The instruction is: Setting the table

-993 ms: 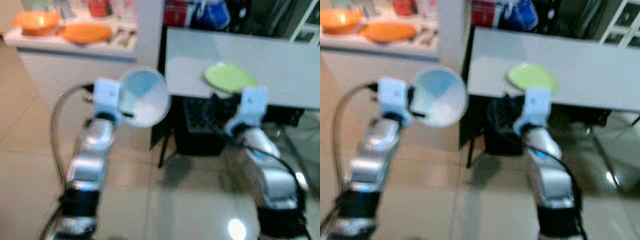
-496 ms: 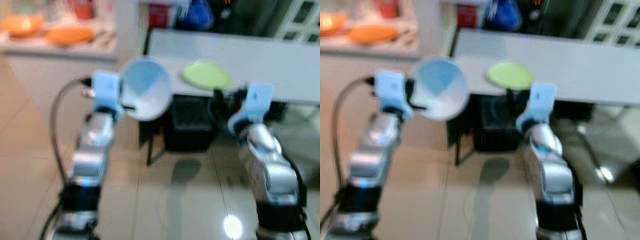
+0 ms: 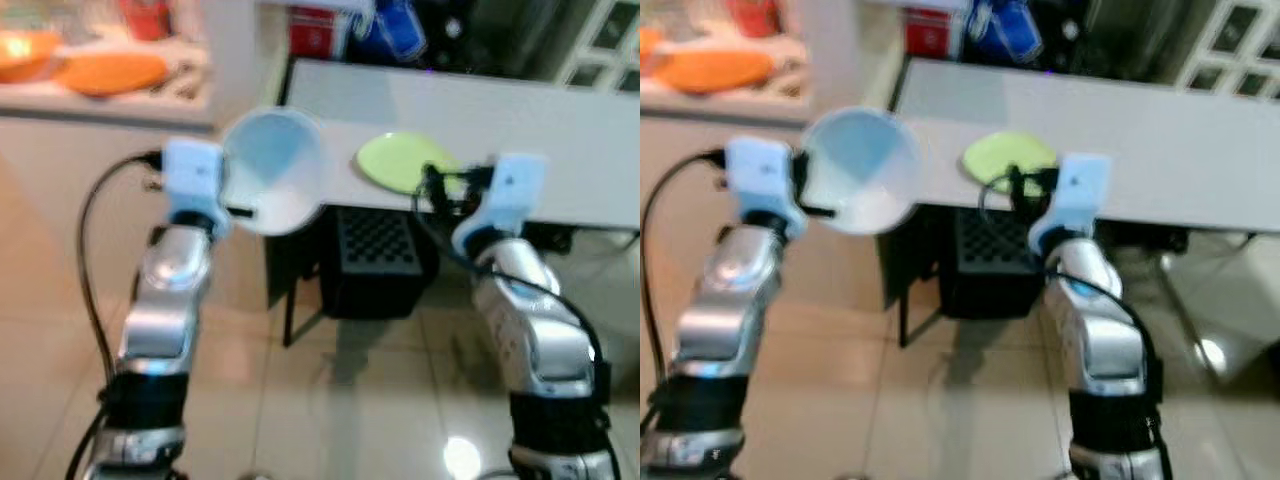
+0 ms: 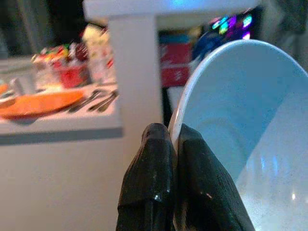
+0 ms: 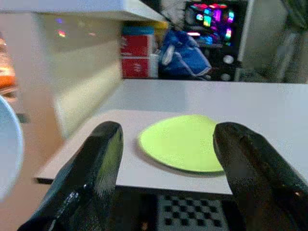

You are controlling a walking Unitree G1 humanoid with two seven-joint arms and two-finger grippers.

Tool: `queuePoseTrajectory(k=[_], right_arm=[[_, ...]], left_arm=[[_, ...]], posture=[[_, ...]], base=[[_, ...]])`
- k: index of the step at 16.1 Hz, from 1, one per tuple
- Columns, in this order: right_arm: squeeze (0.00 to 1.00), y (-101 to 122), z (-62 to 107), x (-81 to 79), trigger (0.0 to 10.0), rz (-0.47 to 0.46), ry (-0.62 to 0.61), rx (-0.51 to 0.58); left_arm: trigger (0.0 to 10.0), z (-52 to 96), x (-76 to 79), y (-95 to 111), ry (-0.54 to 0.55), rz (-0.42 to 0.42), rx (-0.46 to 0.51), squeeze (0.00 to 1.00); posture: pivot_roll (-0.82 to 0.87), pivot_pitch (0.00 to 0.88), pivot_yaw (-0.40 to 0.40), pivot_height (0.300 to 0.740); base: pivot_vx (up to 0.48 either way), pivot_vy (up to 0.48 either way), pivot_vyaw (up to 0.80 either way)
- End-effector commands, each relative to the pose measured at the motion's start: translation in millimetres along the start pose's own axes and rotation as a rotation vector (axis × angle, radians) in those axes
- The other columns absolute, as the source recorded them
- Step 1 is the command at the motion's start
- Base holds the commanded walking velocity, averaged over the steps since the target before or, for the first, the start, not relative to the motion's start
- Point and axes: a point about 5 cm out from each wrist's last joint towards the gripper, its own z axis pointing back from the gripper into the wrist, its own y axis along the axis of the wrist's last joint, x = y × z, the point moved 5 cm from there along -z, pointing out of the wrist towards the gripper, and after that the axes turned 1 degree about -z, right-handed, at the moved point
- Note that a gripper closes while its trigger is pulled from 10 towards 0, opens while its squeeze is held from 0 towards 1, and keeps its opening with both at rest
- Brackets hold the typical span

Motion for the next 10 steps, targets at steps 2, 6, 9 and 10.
queuePoseTrajectory(k=[2,6,9,10], right_arm=[[0.0,3.9,3.1,10.2,10.0,0.018,-0.024,0.001],[0.0,0.3,3.4,9.0,10.0,0.017,-0.007,-0.009],[0.0,-2.9,2.4,11.9,10.0,0.016,-0.014,-0.019],[0.0,-0.1,3.5,12.6,10.0,0.002,-0.011,-0.016]], left_arm=[[10.0,0.1,14.7,14.3,-0.041,0.021,0.057,0.0],[10.0,-4.8,19.3,17.6,-0.046,0.014,0.062,0.0],[10.0,-5.5,14.8,18.4,-0.036,-0.023,0.066,0.0],[10.0,-8.4,12.4,20.1,-0.03,-0.023,0.068,0.0]], posture=[[-0.02,0.0,-0.086,0.74],[0.01,0.0,-0.087,0.74],[0.01,0.0,-0.083,0.74],[0.0,0.0,-0.081,0.74]], base=[[0.411,0.0,0.0],[0.412,0.0,0.0],[0.412,0.0,0.0],[0.409,0.0,0.0]])
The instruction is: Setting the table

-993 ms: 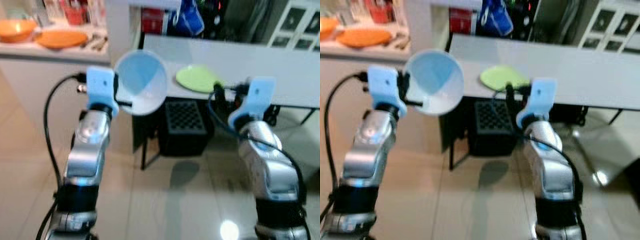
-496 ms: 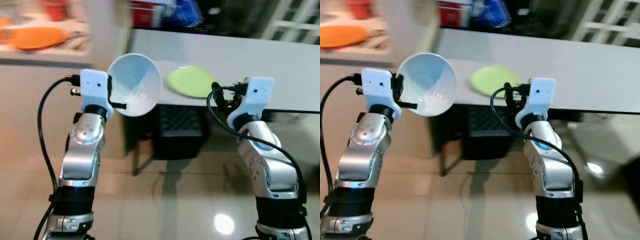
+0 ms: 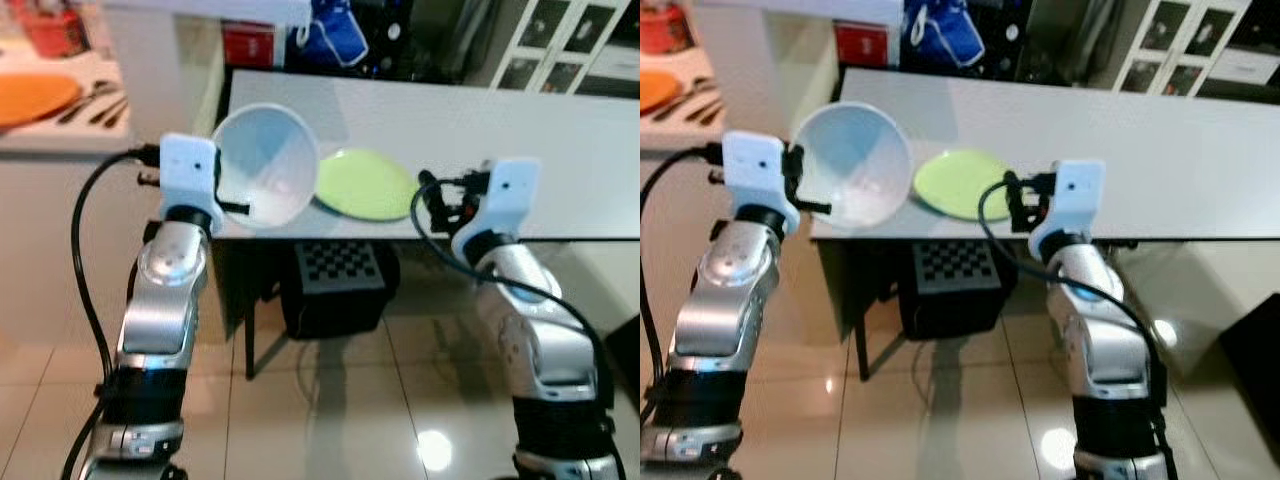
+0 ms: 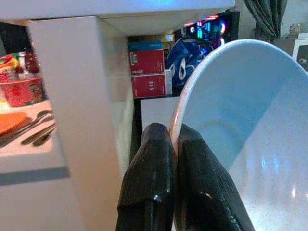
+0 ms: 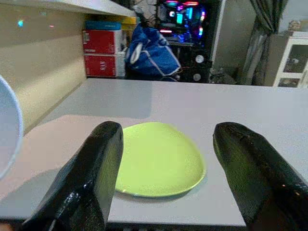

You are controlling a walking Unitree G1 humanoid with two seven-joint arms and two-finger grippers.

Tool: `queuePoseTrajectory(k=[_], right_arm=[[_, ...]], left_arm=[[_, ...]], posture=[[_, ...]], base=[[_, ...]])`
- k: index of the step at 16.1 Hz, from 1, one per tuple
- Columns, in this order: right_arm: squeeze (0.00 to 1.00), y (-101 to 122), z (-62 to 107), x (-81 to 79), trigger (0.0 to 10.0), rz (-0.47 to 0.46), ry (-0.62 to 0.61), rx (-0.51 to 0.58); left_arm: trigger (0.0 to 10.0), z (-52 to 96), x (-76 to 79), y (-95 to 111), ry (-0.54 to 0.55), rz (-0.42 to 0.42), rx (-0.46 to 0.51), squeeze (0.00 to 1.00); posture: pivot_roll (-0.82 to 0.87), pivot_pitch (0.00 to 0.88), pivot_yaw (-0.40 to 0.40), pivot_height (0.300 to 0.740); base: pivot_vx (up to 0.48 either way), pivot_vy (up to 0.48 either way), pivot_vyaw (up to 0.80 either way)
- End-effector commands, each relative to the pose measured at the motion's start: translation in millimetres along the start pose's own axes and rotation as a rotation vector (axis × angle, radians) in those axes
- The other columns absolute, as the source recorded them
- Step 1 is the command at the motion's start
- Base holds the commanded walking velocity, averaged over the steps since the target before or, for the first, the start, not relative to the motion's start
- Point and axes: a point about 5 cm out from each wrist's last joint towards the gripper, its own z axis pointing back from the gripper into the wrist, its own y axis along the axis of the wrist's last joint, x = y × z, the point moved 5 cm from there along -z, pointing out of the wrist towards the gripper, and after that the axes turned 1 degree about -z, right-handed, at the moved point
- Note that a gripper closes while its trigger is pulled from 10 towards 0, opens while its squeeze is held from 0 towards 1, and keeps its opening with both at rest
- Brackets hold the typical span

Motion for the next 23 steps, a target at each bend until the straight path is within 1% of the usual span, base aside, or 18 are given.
queuePoseTrajectory(k=[1,3,4,6,8,9,13,15,17,19,21,22,23], right_arm=[[0.0,4.4,2.9,12.0,10.0,-0.016,-0.023,0.005],[0.0,-5.4,6.5,12.7,10.0,-0.049,-0.012,-0.025],[0.0,-11.9,7.7,15.3,10.0,-0.059,-0.025,-0.042],[0.0,-17.9,10.5,18.9,10.0,-0.078,-0.053,-0.055],[0.0,-17.4,13.9,15.6,10.0,-0.082,-0.051,-0.058],[0.0,-17.7,13.5,13.1,10.0,-0.076,-0.043,-0.058],[0.0,-23.5,15.5,10.8,10.0,-0.085,-0.048,-0.069],[0.0,-23.5,17.0,11.8,10.0,-0.082,-0.053,-0.075],[0.0,-20.7,17.1,17.7,10.0,-0.075,-0.063,-0.075],[0.0,-21.9,16.1,19.8,10.0,-0.07,-0.063,-0.085],[0.0,-20.9,16.6,15.6,10.0,-0.068,-0.046,-0.092],[0.0,-19.1,15.5,13.3,10.0,-0.066,-0.03,-0.091],[0.0,-18.2,15.6,13.6,10.0,-0.062,-0.024,-0.092]], left_arm=[[10.0,-6.3,13.9,18.7,-0.042,0.008,0.065,0.0],[10.0,-11.6,18.2,23.7,-0.061,0.001,0.083,0.0],[10.0,-15.2,20.0,27.5,-0.071,-0.007,0.094,0.0],[10.0,-18.1,19.6,30.1,-0.077,-0.008,0.1,0.0],[10.0,-19.8,20.4,27.8,-0.096,-0.008,0.092,0.0],[10.0,-21.7,22.9,23.0,-0.102,0.0,0.081,0.0],[10.0,-22.3,30.0,21.2,-0.122,0.014,0.075,0.0],[10.0,-22.8,31.0,19.9,-0.127,0.015,0.074,0.0],[10.0,-24.7,31.6,17.4,-0.127,0.013,0.07,0.0],[10.0,-25.1,30.3,16.3,-0.119,0.016,0.069,0.0],[10.0,-23.1,30.1,13.6,-0.116,0.022,0.065,0.0],[10.0,-23.4,30.4,9.3,-0.11,0.031,0.052,0.0],[10.0,-23.7,32.5,6.7,-0.111,0.032,0.044,0.0]], posture=[[0.0,0.0,-0.079,0.74],[-0.01,0.0,-0.065,0.74],[-0.01,0.0,-0.057,0.74],[-0.02,0.0,-0.043,0.74],[-0.04,0.0,-0.03,0.74],[-0.04,0.0,-0.015,0.74],[-0.03,0.0,-0.001,0.74],[-0.04,0.0,0.0,0.74],[-0.04,0.0,-0.017,0.74],[-0.04,0.0,-0.031,0.74],[-0.06,0.0,-0.033,0.74],[-0.07,0.0,-0.022,0.74],[-0.06,0.0,-0.027,0.74]], base=[[0.412,0.0,0.0],[0.414,0.0,0.0],[0.409,0.0,0.0],[0.412,0.0,0.0],[0.411,0.0,0.0],[0.412,0.0,0.0],[0.411,0.0,0.0],[0.411,0.0,0.0],[0.411,0.0,0.0],[0.414,0.0,0.0],[0.411,0.0,-0.71],[0.412,0.0,-0.8],[0.412,0.0,-0.8]])
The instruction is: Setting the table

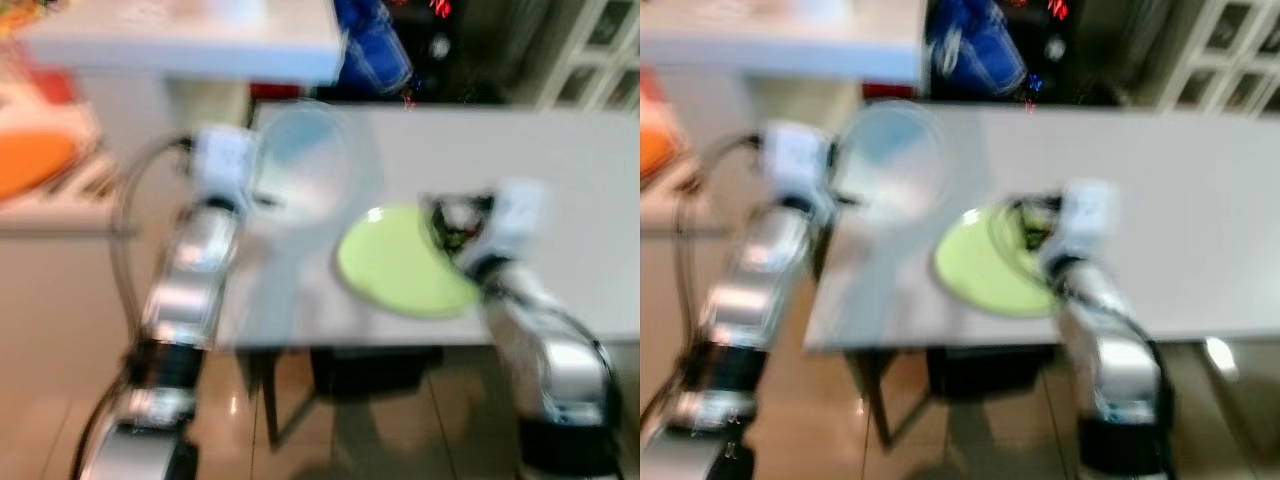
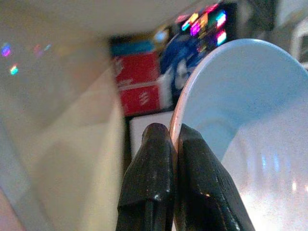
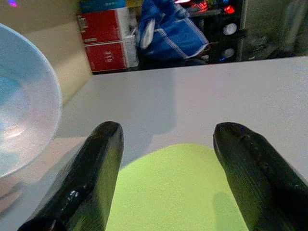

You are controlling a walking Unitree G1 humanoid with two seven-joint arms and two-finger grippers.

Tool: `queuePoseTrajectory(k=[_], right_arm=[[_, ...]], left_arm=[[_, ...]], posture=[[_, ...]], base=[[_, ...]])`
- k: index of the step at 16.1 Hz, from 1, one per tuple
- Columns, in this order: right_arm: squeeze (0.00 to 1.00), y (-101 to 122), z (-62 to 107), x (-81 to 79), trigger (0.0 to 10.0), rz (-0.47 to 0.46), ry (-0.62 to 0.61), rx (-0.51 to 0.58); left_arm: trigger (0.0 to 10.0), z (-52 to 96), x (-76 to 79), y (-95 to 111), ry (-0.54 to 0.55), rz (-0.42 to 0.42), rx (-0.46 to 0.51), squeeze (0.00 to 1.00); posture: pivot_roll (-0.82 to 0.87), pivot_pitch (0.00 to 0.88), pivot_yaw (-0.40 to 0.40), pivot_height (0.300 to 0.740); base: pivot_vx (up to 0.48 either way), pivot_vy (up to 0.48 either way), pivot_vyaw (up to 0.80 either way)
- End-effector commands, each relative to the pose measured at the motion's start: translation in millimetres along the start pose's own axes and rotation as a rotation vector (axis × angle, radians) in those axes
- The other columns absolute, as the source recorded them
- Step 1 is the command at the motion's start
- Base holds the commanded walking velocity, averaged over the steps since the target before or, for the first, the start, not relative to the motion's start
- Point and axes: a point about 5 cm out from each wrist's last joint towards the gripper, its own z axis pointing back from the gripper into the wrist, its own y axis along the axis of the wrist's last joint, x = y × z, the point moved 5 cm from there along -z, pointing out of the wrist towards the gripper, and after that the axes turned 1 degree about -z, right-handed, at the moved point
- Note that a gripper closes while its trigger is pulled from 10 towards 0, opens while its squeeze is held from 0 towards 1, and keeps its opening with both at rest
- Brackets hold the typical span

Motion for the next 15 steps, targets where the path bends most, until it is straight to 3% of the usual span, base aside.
queuePoseTrajectory(k=[1,5,9,15], right_arm=[[0.0,7.7,3.3,16.1,10.0,-0.009,-0.042,0.017],[0.0,0.2,3.3,17.9,10.0,-0.021,-0.016,-0.021],[0.0,0.2,7.8,14.8,10.0,-0.005,0.033,-0.047],[0.0,-5.1,13.7,6.6,10.0,0.04,0.133,-0.101]], left_arm=[[10.0,-3.8,21.4,18.8,-0.059,0.004,0.065,0.0],[10.0,-3.7,26.7,16.7,-0.092,-0.011,0.05,0.0],[10.0,-10.8,12.6,8.8,-0.034,-0.052,-0.013,0.0],[10.0,-25.7,17.1,0.1,-0.052,0.03,-0.106,0.0]], posture=[[-0.04,0.0,-0.033,0.74],[-0.02,0.0,-0.038,0.74],[-0.04,0.0,-0.035,0.74],[-0.03,0.0,-0.028,0.74]], base=[[0.409,0.0,0.0],[0.409,0.0,0.0],[0.0,0.0,0.0],[0.0,0.0,0.0]])
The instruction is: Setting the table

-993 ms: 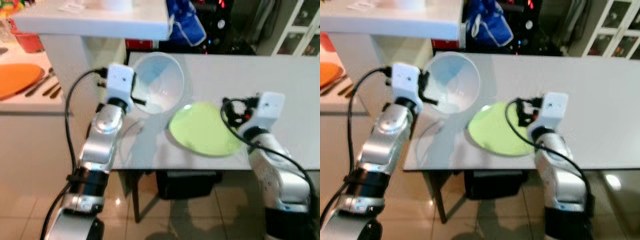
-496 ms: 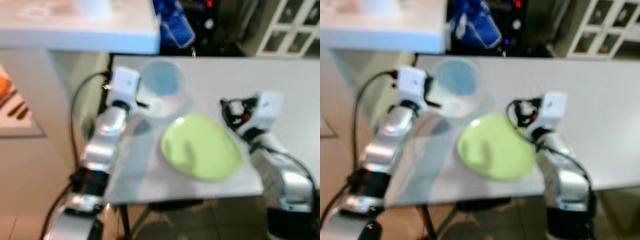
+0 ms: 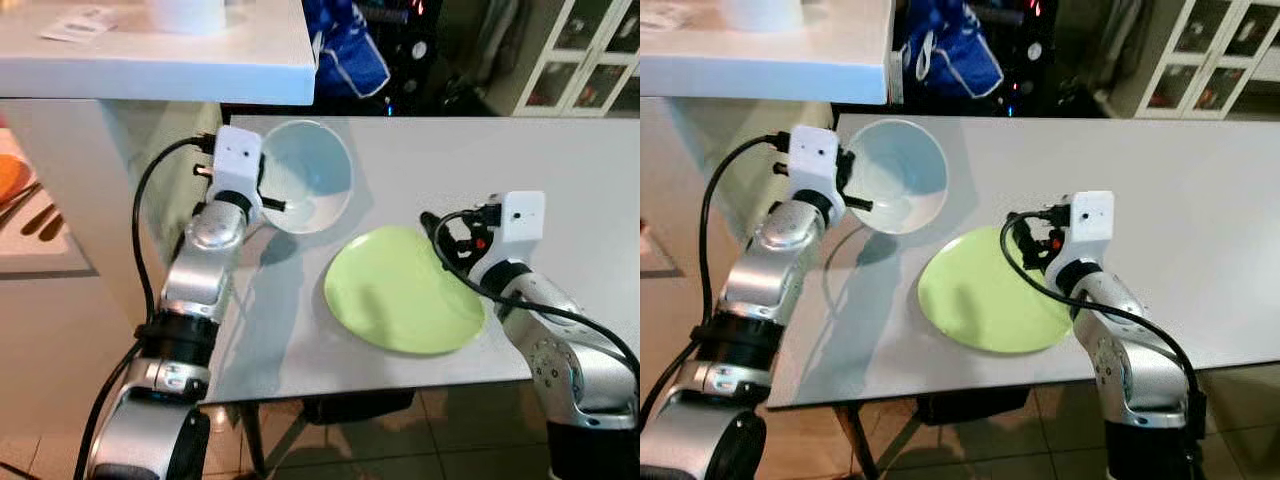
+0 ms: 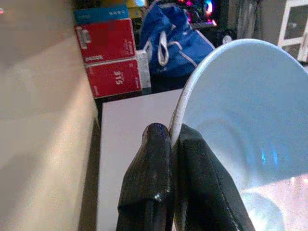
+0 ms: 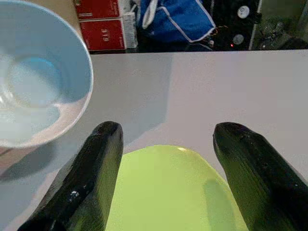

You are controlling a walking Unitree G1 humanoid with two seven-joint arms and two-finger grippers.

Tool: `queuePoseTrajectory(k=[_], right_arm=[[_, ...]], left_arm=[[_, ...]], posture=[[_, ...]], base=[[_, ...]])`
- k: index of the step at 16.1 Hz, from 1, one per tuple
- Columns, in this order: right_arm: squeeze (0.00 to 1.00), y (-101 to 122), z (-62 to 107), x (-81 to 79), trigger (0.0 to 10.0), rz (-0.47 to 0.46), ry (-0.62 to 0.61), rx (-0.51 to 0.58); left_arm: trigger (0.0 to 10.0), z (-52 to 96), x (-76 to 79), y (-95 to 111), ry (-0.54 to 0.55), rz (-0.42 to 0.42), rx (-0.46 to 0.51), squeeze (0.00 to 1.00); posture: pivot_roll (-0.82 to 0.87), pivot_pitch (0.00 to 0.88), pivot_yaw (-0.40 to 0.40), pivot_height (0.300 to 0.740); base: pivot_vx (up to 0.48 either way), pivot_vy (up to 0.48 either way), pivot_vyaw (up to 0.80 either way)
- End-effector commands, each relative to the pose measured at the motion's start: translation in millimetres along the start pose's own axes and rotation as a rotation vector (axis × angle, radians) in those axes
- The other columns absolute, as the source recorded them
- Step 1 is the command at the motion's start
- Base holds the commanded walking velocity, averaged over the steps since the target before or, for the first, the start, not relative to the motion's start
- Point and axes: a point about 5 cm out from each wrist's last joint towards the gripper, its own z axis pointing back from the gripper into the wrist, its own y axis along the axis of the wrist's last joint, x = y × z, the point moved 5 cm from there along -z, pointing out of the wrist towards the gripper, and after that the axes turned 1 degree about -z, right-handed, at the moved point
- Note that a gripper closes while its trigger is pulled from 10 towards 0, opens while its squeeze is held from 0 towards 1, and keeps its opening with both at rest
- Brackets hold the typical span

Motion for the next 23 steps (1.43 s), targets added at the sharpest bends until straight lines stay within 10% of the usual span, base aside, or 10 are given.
queuePoseTrajectory(k=[1,9,14,23], right_arm=[[0.0,2.5,2.3,-7.3,10.0,0.006,0.044,-0.003],[0.0,-2.6,7.4,-24.2,10.0,-0.004,0.085,-0.016],[0.0,-14.1,24.7,-24.0,10.0,-0.029,0.08,-0.066],[0.0,-15.4,21.1,-26.3,10.0,-0.027,0.096,-0.095]], left_arm=[[10.0,-6.3,-2.8,9.5,0.015,0.015,0.013,0.0],[10.0,-15.9,-12.0,4.6,0.047,0.074,-0.021,0.0],[10.0,-20.1,-17.4,-7.7,0.041,0.331,-0.113,0.0],[10.0,-16.1,-20.7,-60.6,0.102,0.501,-0.365,0.0]], posture=[[-0.04,0.0,-0.028,0.74],[-0.03,0.0,-0.037,0.74],[-0.04,0.0,-0.043,0.74],[-0.04,0.0,-0.057,0.74]], base=[[0.0,0.0,0.0],[0.0,0.0,0.0],[0.0,0.0,0.0],[0.0,0.0,0.0]])
